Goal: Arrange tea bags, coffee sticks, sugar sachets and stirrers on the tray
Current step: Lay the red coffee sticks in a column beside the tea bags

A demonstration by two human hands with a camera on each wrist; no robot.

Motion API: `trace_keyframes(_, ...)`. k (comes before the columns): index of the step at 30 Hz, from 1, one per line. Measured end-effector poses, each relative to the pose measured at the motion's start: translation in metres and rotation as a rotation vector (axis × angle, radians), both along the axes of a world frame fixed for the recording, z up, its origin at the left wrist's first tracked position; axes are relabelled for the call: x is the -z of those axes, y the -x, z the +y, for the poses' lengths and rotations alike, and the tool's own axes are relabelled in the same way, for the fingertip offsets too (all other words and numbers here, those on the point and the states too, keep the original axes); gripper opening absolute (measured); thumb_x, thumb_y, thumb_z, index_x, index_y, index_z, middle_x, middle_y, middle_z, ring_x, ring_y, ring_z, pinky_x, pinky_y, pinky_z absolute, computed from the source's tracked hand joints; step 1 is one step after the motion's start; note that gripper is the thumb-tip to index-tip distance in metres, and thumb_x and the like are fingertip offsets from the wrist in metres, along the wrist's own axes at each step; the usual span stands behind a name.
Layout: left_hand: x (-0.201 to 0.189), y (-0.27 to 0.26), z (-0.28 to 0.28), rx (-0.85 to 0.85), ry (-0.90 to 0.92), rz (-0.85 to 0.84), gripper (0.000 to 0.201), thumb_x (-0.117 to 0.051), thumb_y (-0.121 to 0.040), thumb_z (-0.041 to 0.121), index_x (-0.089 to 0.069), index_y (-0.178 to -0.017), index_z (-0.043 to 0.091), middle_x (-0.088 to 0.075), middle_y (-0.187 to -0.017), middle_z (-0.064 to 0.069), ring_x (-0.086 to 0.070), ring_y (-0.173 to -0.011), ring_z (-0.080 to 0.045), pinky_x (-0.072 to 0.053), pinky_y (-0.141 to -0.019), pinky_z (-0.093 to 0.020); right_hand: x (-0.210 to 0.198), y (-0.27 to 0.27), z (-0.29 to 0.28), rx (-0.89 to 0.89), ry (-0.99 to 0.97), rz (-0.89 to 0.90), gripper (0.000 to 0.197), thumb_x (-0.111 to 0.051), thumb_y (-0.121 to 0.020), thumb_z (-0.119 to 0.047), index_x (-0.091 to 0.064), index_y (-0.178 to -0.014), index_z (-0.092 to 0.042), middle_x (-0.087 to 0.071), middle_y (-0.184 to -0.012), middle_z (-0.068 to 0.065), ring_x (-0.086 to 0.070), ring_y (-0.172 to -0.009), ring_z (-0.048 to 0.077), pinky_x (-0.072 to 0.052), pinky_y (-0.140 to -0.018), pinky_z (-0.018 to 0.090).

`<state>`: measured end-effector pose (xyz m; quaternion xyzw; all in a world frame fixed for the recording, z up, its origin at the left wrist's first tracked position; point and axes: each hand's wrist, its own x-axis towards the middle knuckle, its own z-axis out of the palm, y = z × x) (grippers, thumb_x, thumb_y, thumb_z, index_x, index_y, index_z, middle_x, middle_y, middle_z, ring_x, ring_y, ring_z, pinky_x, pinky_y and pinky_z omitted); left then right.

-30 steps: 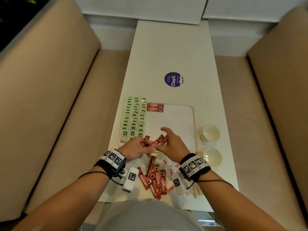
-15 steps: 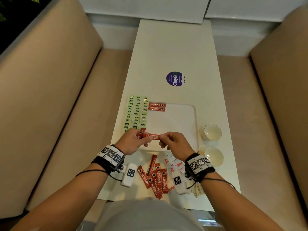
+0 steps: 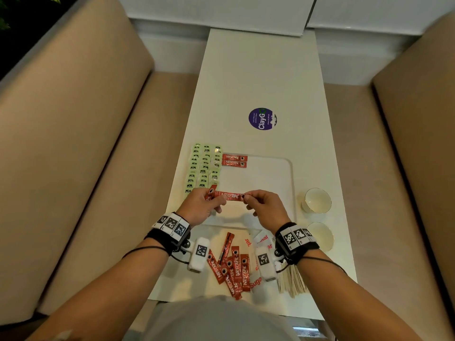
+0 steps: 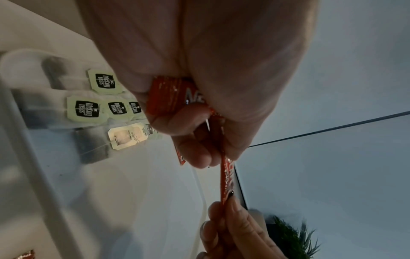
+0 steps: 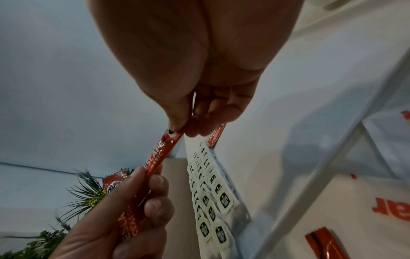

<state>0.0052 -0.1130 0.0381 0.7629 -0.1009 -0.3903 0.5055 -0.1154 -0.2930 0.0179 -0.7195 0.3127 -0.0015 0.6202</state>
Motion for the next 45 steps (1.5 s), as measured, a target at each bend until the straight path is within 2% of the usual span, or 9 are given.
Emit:
trace_keyframes(3,0.005,-0.007,-0.004,-0.073,0.046,0.021,0.017,-0.068,-0.096,0.022,-0.072,-0.100,0.006,-0.070,-0.083,-0.005,-0.057,-0.059,-0.011,-0.041,-0.048,-0.017,0.004,-0.012,-0.009,0.014,0.002,0.005,0.014,-0.060,-0.102,-0.018,-0.073,-0.099,-0.011,-0.073,-0.087,0.000,-0.066,-0.071,0.004,-0.051,-0.063,0.022)
trace_keyframes(9,0.010,-0.019,-0.005,-0.095,0.062,0.044,0.018,-0.067,-0.096,0.020,-0.073,-0.108,0.008,-0.066,-0.083,-0.002,-0.054,-0.056,-0.008,-0.043,-0.050,-0.016,0.018,-0.048,-0.037,0.099,0.057,0.046,0.017,-0.055,-0.104,-0.017,-0.071,-0.104,-0.009,-0.072,-0.090,0.001,-0.065,-0.072,0.008,-0.050,-0.063,0.022)
trace_keyframes(13,0.017,-0.023,-0.004,-0.105,0.052,0.061,0.019,-0.068,-0.095,0.022,-0.073,-0.106,0.007,-0.065,-0.080,-0.004,-0.052,-0.054,-0.008,-0.043,-0.050,-0.015,0.042,-0.068,-0.047,0.116,0.116,0.150,0.022,-0.056,-0.103,-0.016,-0.072,-0.092,-0.008,-0.069,-0.079,0.003,-0.062,-0.067,0.012,-0.046,-0.056,0.017)
trace_keyframes(16,0.025,-0.026,-0.003,-0.113,0.052,0.080,0.016,-0.069,-0.095,0.022,-0.074,-0.104,0.010,-0.066,-0.080,-0.002,-0.052,-0.054,-0.008,-0.043,-0.050,-0.015,0.060,-0.082,-0.051,0.099,0.195,0.241,0.026,-0.060,-0.100,-0.019,-0.075,-0.079,-0.013,-0.068,-0.072,0.004,-0.059,-0.063,0.016,-0.048,-0.064,0.027)
trace_keyframes(21,0.031,-0.029,-0.005,-0.161,0.081,0.099,0.018,-0.067,-0.096,0.026,-0.074,-0.104,0.011,-0.062,-0.073,0.000,-0.050,-0.054,-0.010,-0.041,-0.050,-0.016,0.072,-0.100,-0.055,0.097,0.251,0.308,0.023,-0.061,-0.099,-0.022,-0.079,-0.091,-0.012,-0.064,-0.068,-0.003,-0.056,-0.063,0.012,-0.036,-0.052,0.020)
trace_keyframes(26,0.038,-0.033,-0.005,-0.177,0.096,0.132,0.017,-0.064,-0.098,0.020,-0.073,-0.111,0.014,-0.062,-0.075,0.001,-0.050,-0.056,-0.011,-0.040,-0.049,-0.017,0.073,-0.114,-0.055,0.126,0.265,0.311,0.020,-0.063,-0.099,-0.022,-0.079,-0.093,-0.012,-0.068,-0.076,0.001,-0.057,-0.064,0.009,-0.041,-0.060,0.021)
trace_keyframes(32,0.039,-0.036,-0.009,-0.237,0.159,0.311,0.026,-0.062,-0.097,0.017,-0.071,-0.110,-0.004,-0.061,-0.073,-0.005,-0.044,-0.051,-0.011,-0.031,-0.041,-0.016,0.078,-0.122,-0.056,0.199,0.243,0.350,0.027,-0.068,-0.096,-0.027,-0.077,-0.077,-0.010,-0.063,-0.061,0.001,-0.053,-0.053,0.014,-0.039,-0.049,0.022)
trace_keyframes(36,0.045,-0.038,-0.008,-0.316,0.224,0.451,0.036,-0.044,-0.096,0.019,-0.070,-0.108,-0.003,-0.064,-0.074,-0.009,-0.049,-0.054,-0.012,-0.030,-0.041,-0.018,0.080,-0.123,-0.056,0.212,0.218,0.340,0.025,-0.069,-0.095,-0.028,-0.080,-0.080,-0.010,-0.074,-0.076,0.009,-0.060,-0.061,0.019,-0.051,-0.062,0.028)
trace_keyframes(45,0.049,-0.040,-0.007,-0.312,0.170,0.387,0.041,-0.030,-0.094,-0.003,-0.069,-0.107,-0.002,-0.061,-0.073,-0.008,-0.049,-0.059,-0.015,-0.033,-0.047,-0.022,0.079,-0.121,-0.054,0.196,0.245,0.336,0.042,-0.070,-0.094,-0.035,-0.074,-0.073,0.001,-0.059,-0.058,0.006,-0.049,-0.054,0.020,-0.043,-0.056,0.027)
